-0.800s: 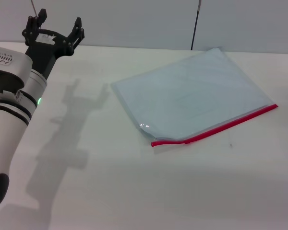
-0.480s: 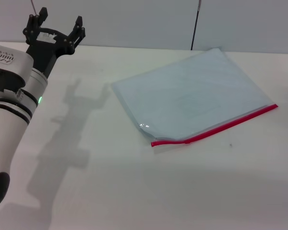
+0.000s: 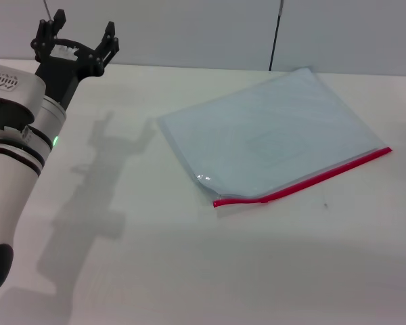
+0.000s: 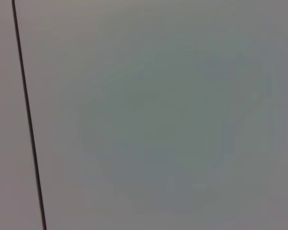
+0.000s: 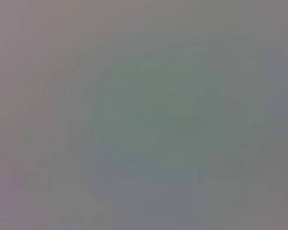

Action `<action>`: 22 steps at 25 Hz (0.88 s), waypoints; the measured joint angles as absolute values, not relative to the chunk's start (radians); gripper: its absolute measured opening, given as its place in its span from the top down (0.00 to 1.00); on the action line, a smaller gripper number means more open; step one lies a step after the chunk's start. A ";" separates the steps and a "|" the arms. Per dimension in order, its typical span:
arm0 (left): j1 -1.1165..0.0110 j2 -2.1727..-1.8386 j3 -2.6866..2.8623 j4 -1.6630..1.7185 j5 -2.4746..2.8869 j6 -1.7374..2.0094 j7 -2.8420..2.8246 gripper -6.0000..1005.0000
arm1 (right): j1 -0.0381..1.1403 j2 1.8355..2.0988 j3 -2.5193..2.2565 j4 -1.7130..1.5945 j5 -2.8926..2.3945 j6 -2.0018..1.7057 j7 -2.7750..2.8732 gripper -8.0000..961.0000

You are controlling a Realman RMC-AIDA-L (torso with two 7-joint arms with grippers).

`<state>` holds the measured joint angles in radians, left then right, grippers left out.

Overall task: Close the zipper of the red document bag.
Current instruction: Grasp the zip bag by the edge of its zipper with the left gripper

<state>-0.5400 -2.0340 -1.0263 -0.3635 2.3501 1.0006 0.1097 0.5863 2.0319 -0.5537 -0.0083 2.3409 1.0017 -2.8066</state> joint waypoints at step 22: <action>-0.542 -2.022 -0.989 -0.460 2.400 0.814 0.095 0.11 | 0.577 2.030 -0.554 -0.011 2.341 0.989 -2.806 0.45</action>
<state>-0.5422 -2.0221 -0.9887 -0.4599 2.4003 0.8141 0.0949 0.5768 2.0303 -0.5538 -0.0109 2.3408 0.9891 -2.8061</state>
